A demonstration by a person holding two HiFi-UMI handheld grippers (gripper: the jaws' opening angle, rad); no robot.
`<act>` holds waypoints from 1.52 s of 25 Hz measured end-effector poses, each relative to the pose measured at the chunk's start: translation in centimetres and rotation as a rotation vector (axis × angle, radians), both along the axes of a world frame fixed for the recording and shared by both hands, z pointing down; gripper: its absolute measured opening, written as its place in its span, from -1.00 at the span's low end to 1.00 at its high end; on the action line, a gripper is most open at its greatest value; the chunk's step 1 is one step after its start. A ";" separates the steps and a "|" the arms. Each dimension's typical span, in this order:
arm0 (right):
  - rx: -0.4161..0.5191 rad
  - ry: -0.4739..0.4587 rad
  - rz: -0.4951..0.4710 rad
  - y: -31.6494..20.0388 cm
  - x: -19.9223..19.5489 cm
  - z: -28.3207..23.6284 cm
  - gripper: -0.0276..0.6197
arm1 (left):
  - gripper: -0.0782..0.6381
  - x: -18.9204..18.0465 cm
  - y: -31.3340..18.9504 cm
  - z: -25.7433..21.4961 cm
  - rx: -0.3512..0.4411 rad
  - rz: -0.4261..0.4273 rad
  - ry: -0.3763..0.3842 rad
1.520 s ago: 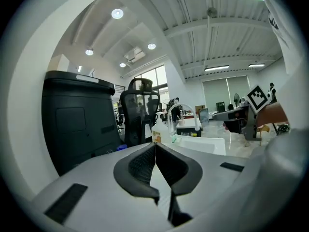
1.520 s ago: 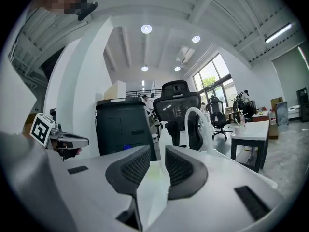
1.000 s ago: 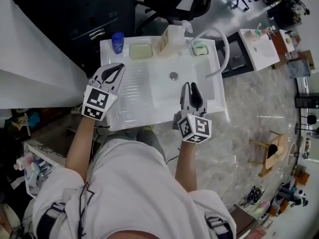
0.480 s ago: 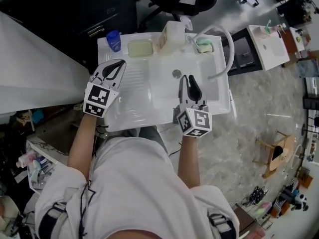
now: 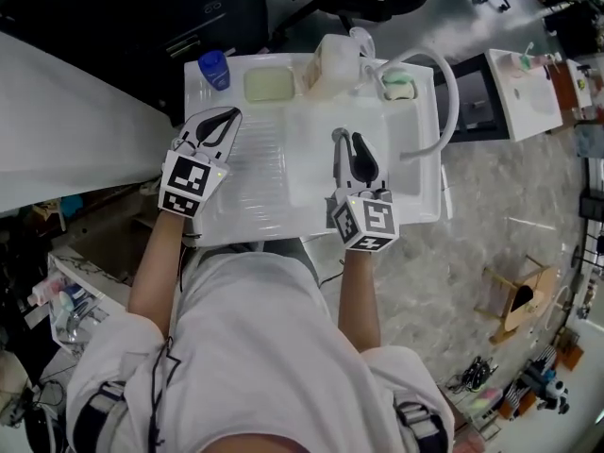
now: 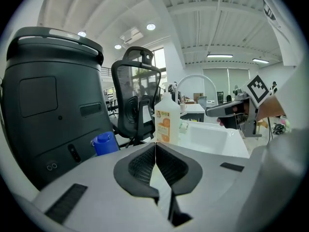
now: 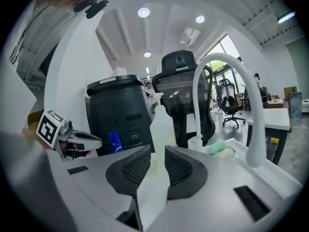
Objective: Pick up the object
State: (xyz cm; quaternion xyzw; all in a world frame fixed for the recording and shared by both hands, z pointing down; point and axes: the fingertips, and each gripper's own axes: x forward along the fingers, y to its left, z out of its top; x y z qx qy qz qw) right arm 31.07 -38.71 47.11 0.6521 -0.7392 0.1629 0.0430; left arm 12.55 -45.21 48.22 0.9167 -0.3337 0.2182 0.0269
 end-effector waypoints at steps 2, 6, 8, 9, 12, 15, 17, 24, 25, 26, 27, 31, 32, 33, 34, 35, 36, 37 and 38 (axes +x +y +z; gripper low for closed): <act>-0.013 0.020 -0.032 -0.9 -0.6 0.4 -0.66 | -0.72 -0.5 -0.3 0.4 -0.009 -0.020 -0.001; -0.037 0.039 -0.096 -2.9 -2.3 1.4 -0.66 | -0.72 -2.0 -1.1 1.4 -0.026 -0.066 0.004; -0.053 0.056 -0.137 -3.8 -3.3 2.1 -0.66 | -0.72 -2.9 -1.3 1.9 -0.041 -0.090 0.009; -0.062 0.065 -0.158 -4.2 -3.8 2.5 -0.65 | -0.72 -3.4 -1.4 2.1 -0.048 -0.104 0.012; -0.087 0.093 -0.217 -5.3 -5.4 3.8 -0.63 | -0.72 -5.1 -1.6 2.7 -0.061 -0.147 0.023; -0.103 0.144 -0.282 -6.6 -7.1 4.8 -0.63 | -0.72 -6.9 -1.9 3.1 -0.072 -0.191 0.025; -0.118 0.187 -0.331 -7.6 -8.3 5.7 -0.63 | -0.72 -8.1 -2.0 3.5 -0.088 -0.225 0.034; -0.169 0.347 -0.487 -10.7 -11.9 9.5 -0.61 | -0.72 -10.9 -2.5 5.0 -0.116 -0.289 0.034; -0.179 0.380 -0.513 -11.1 -12.4 10.2 -0.60 | -0.72 -11.1 -2.5 5.1 -0.116 -0.292 0.031; -0.190 0.413 -0.540 -11.4 -12.8 10.9 -0.60 | -0.72 -11.3 -2.6 5.3 -0.119 -0.295 0.029; -0.199 0.444 -0.566 -11.7 -13.3 11.5 -0.59 | -0.72 -11.4 -2.6 5.4 -0.122 -0.299 0.027; -0.241 0.634 -0.678 -12.9 -14.4 14.2 -0.57 | -0.72 -12.0 -2.8 5.9 -0.132 -0.311 0.028; -0.255 0.681 -0.703 -13.0 -14.5 14.8 -0.57 | -0.72 -12.0 -2.8 6.0 -0.134 -0.314 0.028; -0.268 0.719 -0.725 -13.1 -14.6 15.3 -0.57 | -0.72 -12.1 -2.7 6.1 -0.138 -0.316 0.028; -0.280 0.754 -0.744 -13.2 -14.7 15.8 -0.57 | -0.72 -12.2 -2.7 6.1 -0.140 -0.319 0.030; -0.292 0.787 -0.762 -13.2 -14.7 16.4 -0.56 | -0.72 -12.2 -2.7 6.2 -0.141 -0.320 0.030; -0.303 0.815 -0.777 -13.2 -14.6 16.9 -0.56 | -0.72 -12.2 -2.7 6.3 -0.141 -0.320 0.028; -0.313 0.839 -0.788 -13.3 -14.5 17.3 -0.56 | -0.72 -12.2 -2.7 6.4 -0.141 -0.320 0.026; -0.320 0.860 -0.797 -13.3 -14.4 17.7 -0.56 | -0.72 -12.2 -2.7 6.5 -0.142 -0.321 0.024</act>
